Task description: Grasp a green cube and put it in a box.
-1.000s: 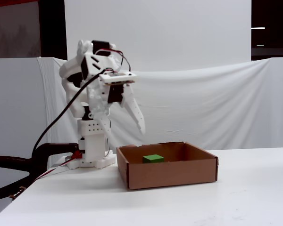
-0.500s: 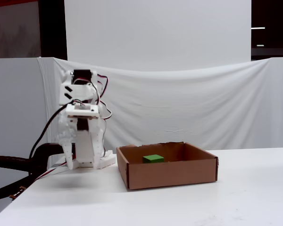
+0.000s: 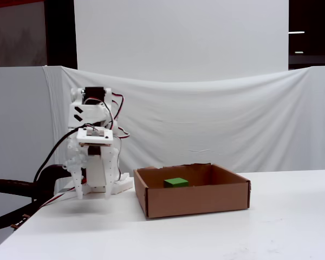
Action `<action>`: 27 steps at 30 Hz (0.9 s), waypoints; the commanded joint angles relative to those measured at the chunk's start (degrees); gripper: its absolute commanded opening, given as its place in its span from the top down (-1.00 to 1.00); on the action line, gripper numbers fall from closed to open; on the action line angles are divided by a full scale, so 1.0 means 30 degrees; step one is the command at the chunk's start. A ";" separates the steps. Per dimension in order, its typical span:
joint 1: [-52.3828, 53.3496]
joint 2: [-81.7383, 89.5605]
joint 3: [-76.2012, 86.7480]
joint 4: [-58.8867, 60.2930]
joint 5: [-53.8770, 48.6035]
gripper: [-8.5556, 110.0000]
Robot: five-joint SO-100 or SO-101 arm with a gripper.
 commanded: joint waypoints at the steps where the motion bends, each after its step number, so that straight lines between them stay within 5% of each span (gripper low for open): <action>1: 0.0176 -0.0146 0.0059 0.0234 -0.0498 0.55; 27: -0.0029 -0.0146 0.0059 0.0117 0.0205 0.50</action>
